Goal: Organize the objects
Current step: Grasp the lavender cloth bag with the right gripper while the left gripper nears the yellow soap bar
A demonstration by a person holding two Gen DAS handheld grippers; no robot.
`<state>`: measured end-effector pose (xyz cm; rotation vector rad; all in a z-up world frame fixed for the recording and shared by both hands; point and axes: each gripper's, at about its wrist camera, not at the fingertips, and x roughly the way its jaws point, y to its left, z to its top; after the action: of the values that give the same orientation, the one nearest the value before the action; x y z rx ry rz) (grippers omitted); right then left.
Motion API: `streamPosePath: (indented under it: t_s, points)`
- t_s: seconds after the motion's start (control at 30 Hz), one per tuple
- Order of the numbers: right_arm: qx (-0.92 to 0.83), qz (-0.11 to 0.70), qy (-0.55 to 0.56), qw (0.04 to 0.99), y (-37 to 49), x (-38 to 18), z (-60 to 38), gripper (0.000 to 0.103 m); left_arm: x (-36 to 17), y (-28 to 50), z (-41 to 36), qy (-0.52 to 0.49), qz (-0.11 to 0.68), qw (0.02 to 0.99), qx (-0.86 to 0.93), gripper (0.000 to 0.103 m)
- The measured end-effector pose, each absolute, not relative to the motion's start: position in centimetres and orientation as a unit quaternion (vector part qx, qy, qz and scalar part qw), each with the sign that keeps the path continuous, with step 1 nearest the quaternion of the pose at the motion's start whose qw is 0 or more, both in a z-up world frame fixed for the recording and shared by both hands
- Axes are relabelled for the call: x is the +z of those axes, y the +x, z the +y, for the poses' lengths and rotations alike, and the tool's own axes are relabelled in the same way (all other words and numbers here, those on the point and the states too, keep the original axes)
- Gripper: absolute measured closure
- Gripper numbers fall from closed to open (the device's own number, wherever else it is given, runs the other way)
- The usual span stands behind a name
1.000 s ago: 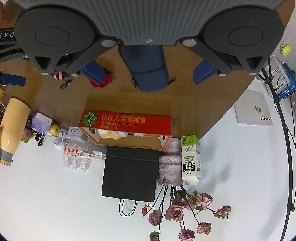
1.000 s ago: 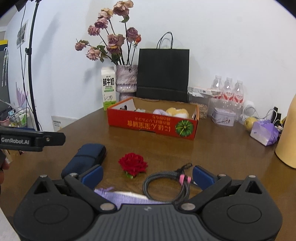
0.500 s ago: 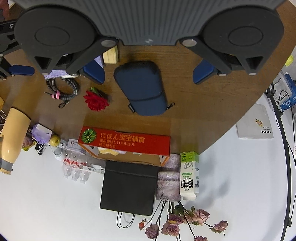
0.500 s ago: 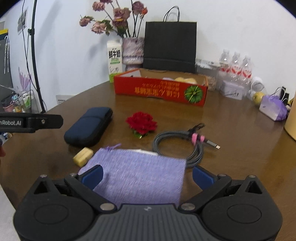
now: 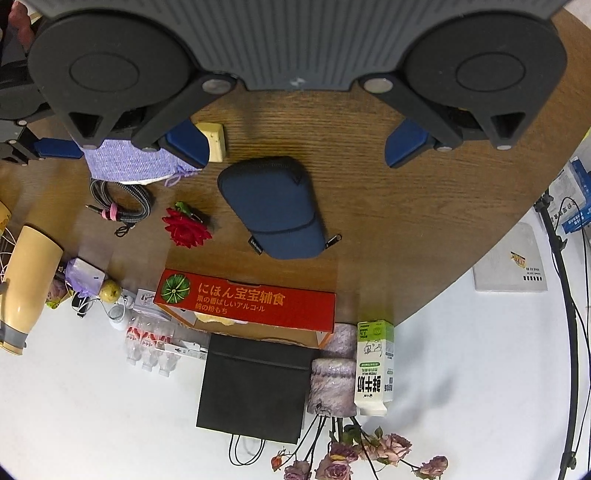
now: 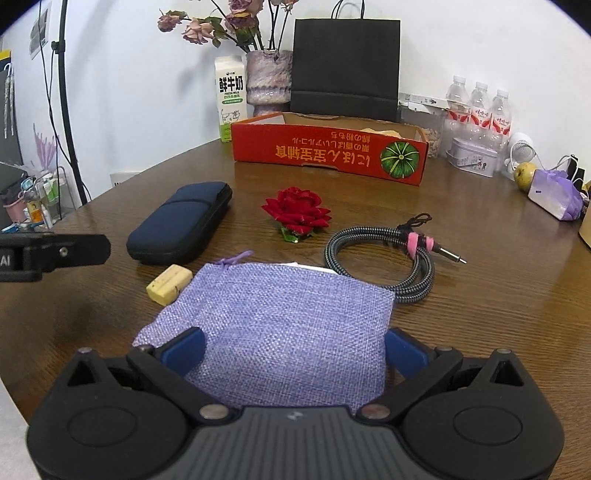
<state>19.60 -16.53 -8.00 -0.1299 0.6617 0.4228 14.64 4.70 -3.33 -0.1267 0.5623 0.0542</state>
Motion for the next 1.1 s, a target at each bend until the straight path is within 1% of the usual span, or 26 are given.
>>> streamPosePath:
  t_s: [0.07,0.1,0.17,0.2,0.27,0.3,0.37,0.4,0.43,0.5,0.53,0.57,0.6,0.67,0.73,0.93,1.1]
  points:
    - [0.207,0.32,-0.062,0.922,19.5,-8.0,-16.6,0.0,-3.5,14.5,4.7,-0.064,0.28,0.958,0.027,0.0]
    - [0.21,0.318,-0.062,0.923,19.4,-8.0,-16.6,0.002,-3.5,14.3,4.8,-0.064,0.28,0.957,0.028,0.0]
    - [0.216,0.308,-0.064,0.924,19.0,-8.0,-16.6,0.011,-3.5,14.1,4.8,-0.063,0.281,0.957,0.029,0.0]
    - [0.219,0.303,-0.064,0.925,18.7,-8.0,-16.6,0.013,-3.6,13.9,4.8,-0.063,0.282,0.957,0.03,0.0]
    - [0.225,0.291,-0.063,0.928,18.1,-8.1,-16.6,0.024,-3.5,13.7,4.9,-0.062,0.283,0.957,0.033,0.0]
    - [0.227,0.286,-0.063,0.929,17.8,-8.1,-16.6,0.027,-3.5,13.6,4.9,-0.061,0.283,0.957,0.035,0.0]
    - [0.232,0.278,-0.062,0.93,17.3,-8.1,-16.5,0.038,-3.5,13.4,5.0,-0.06,0.284,0.956,0.038,0.0]
    - [0.233,0.276,-0.061,0.931,17.1,-8.1,-16.5,0.04,-3.5,13.3,4.9,-0.059,0.284,0.956,0.039,0.0]
    - [0.235,0.274,-0.059,0.931,17.0,-8.0,-16.6,0.045,-3.4,13.2,4.9,-0.058,0.284,0.956,0.041,0.0]
    - [0.243,0.27,-0.054,0.93,16.8,-8.0,-16.7,0.058,-3.3,13.0,4.8,-0.057,0.284,0.956,0.043,0.0]
    - [0.25,0.268,-0.051,0.929,16.6,-8.0,-16.7,0.072,-3.3,13.0,4.7,-0.057,0.284,0.956,0.044,0.0]
    - [0.256,0.267,-0.045,0.928,16.4,-7.9,-16.8,0.083,-3.2,13.0,4.6,-0.056,0.284,0.956,0.045,0.0]
    - [0.262,0.265,-0.04,0.927,16.3,-7.9,-16.9,0.083,-3.1,12.9,4.5,-0.054,0.284,0.956,0.046,0.0]
    - [0.269,0.26,-0.032,0.927,16.0,-7.7,-17.2,0.09,-3.0,12.9,4.2,-0.05,0.284,0.956,0.047,0.0]
    - [0.276,0.255,-0.017,0.926,15.9,-7.4,-17.8,0.093,-3.0,12.8,4.0,-0.048,0.284,0.957,0.046,0.0]
    - [0.286,0.234,0.022,0.929,15.7,-6.5,-19.7,0.093,-3.2,13.4,2.5,-0.039,0.29,0.955,0.041,0.0]
    - [0.29,0.238,0.048,0.926,16.4,-6.5,-21.4,0.093,-3.9,14.2,1.0,-0.031,0.302,0.952,0.033,0.0]
